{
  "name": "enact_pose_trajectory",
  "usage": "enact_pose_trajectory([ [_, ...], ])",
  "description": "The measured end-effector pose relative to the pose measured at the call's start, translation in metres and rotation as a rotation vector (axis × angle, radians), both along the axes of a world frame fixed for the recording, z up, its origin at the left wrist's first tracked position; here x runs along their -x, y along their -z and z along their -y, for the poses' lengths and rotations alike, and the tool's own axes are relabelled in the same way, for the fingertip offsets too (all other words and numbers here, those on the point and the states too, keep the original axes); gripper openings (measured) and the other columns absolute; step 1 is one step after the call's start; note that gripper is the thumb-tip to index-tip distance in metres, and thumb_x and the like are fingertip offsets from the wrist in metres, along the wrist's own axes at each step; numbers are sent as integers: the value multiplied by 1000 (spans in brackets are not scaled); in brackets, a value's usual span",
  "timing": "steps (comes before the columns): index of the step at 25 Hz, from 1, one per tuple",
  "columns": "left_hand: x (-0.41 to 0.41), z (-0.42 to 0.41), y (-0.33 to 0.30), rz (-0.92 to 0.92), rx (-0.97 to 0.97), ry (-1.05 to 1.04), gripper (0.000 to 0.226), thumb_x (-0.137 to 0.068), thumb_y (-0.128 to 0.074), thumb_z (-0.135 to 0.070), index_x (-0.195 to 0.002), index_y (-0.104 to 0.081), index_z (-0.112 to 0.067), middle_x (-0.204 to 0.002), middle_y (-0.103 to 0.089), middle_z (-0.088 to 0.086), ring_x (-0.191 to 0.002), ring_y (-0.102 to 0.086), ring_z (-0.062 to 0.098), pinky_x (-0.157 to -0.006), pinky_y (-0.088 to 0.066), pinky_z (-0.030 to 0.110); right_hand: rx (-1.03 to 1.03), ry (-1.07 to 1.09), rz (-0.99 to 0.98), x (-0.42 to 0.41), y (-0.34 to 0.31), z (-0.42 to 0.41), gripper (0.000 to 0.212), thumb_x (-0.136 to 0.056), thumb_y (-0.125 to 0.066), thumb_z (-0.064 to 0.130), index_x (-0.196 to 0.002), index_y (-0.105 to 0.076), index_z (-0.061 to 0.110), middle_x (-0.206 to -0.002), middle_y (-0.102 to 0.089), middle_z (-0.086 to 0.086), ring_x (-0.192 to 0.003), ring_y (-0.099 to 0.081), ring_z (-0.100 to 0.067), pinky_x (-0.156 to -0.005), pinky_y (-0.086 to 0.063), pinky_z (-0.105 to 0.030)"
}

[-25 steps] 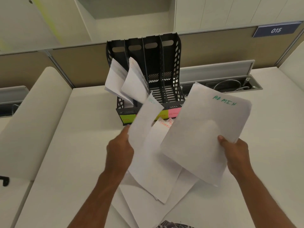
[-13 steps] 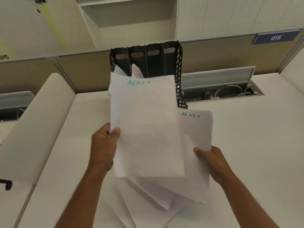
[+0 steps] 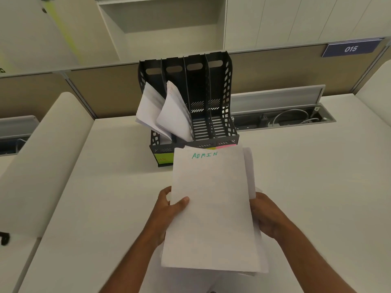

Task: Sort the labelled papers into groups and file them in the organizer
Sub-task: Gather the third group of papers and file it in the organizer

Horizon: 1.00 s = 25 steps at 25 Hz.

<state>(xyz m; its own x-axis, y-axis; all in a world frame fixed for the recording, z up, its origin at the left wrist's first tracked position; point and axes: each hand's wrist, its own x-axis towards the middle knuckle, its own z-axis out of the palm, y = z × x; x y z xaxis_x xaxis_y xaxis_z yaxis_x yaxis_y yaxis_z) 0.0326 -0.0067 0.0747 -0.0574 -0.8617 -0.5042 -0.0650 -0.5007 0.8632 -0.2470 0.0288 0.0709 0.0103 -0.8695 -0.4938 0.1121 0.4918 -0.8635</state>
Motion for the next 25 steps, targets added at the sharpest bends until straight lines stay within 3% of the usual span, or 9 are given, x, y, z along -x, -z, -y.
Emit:
enact_pose_trajectory([
  [3,-1,-6,4,-106,-43,124,37,-85,-77,-26,-120,-66,-21,-110,-77,3,-95,-75,21,-75,-61,34,-4,138,26,-9,-8,-1,51,-93,-49,63,-123,-66,25,-114,-74,-2,-106,-70,-22,-95,-54,-47],
  [5,7,-11,5,-88,25,62,28,-89,-72,-20,-117,-67,-21,-107,-77,2,-94,-75,20,-76,-61,33,92,144,-34,-17,-16,-2,54,-89,-48,70,-122,-65,29,-116,-73,6,-104,-69,-10,-90,-55,-36],
  [9,24,-21,-10,9,341,-64,25,-86,-75,-23,-110,-69,-28,-104,-77,-4,-95,-74,15,-82,-61,35,312,189,-399,-34,-30,-1,6,-91,-68,38,-93,-71,32,-86,-74,14,-80,-70,-7,-59,-48,-9],
  [11,28,-24,-22,-22,527,-97,38,-80,-79,-31,-116,-67,-29,-107,-76,-6,-100,-72,14,-82,-60,29,488,250,-388,-45,-44,0,11,-87,-70,36,-80,-70,44,-71,-71,22,-68,-67,1,-53,-46,-6],
  [14,32,-22,-27,9,684,-81,49,-76,-80,-35,-121,-61,-41,-113,-71,-14,-107,-67,9,-85,-57,22,788,261,-292,-51,-56,2,27,-84,-74,30,-100,-70,51,-91,-73,25,-81,-69,3,-65,-50,-7],
  [16,34,-21,-17,50,656,-92,50,-76,-84,-26,-118,-63,-43,-109,-71,-17,-106,-67,6,-84,-57,19,758,232,-257,-51,-47,4,34,-83,-78,26,-106,-70,50,-98,-74,24,-90,-70,0,-70,-53,-10],
  [20,30,-23,13,125,559,-109,48,-76,-83,-7,-112,-64,-33,-105,-74,-12,-101,-70,11,-83,-60,25,455,213,-211,-48,-14,6,35,-76,-85,28,-96,-68,52,-93,-75,20,-91,-72,-8,-67,-58,-20],
  [23,26,-22,20,2,490,-152,52,-71,-83,-8,-113,-63,-33,-103,-75,-8,-101,-70,15,-84,-61,41,445,253,-170,-45,-11,9,35,-73,-86,36,-100,-69,51,-97,-75,20,-88,-71,-5,-65,-56,-18],
  [25,27,-22,18,-66,523,-197,55,-66,-80,-13,-115,-64,-29,-104,-74,-3,-102,-69,22,-80,-61,39,420,280,-130,-47,-12,10,38,-66,-86,47,-101,-70,45,-98,-76,14,-89,-72,-10,-66,-58,-21],
])
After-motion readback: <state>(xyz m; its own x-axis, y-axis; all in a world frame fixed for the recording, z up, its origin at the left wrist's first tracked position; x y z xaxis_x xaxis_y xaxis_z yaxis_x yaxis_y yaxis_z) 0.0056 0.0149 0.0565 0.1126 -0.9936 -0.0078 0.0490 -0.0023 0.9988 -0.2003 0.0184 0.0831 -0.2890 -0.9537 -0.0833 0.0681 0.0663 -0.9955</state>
